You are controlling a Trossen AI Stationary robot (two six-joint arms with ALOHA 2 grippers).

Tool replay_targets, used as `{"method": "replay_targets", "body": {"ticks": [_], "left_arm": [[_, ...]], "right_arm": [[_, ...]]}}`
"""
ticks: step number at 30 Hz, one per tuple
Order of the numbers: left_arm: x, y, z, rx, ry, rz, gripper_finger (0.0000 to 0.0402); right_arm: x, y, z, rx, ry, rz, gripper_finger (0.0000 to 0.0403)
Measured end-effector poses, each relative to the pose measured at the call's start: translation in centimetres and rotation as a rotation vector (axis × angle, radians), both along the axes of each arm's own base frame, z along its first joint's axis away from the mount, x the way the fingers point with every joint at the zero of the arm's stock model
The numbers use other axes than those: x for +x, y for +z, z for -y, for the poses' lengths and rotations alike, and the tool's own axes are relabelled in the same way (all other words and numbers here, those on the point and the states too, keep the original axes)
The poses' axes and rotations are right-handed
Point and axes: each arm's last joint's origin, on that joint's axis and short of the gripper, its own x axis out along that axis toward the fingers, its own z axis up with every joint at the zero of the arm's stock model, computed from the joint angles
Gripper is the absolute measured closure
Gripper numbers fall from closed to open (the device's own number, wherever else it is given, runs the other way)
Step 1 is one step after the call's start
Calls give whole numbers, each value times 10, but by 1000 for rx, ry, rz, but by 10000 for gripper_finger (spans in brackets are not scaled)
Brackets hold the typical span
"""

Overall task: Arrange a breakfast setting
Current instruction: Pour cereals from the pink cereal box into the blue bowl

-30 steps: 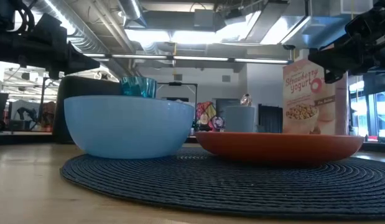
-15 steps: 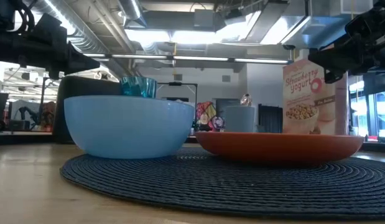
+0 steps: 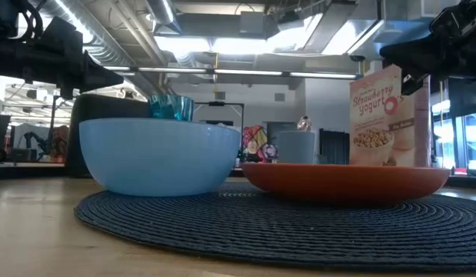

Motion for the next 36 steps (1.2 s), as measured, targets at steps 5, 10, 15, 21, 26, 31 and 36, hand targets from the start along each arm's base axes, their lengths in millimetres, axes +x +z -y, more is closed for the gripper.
{"method": "replay_targets", "body": {"ticks": [5, 10, 15, 21, 26, 31, 36], "left_arm": [[0, 0, 0, 23, 2, -17, 398], [-1, 9, 0, 98, 12, 13, 398], [-6, 30, 0, 108, 23, 55, 390], [-11, 47, 0, 98, 2, 59, 328], [-11, 49, 0, 126, -12, 42, 296], [-10, 49, 1, 141, -38, 37, 295], [-9, 50, 4, 143, -154, 68, 296]], "right_arm": [[0, 0, 0, 22, 16, 0, 402], [-1, 1, 4, 43, -134, 15, 402], [0, -1, 6, 75, -202, -6, 385], [1, -2, 10, 80, -348, -24, 265], [0, -5, 15, 135, -535, -39, 158], [1, -3, 18, 151, -647, -137, 118], [5, 25, 18, 144, -669, -180, 124]]}}
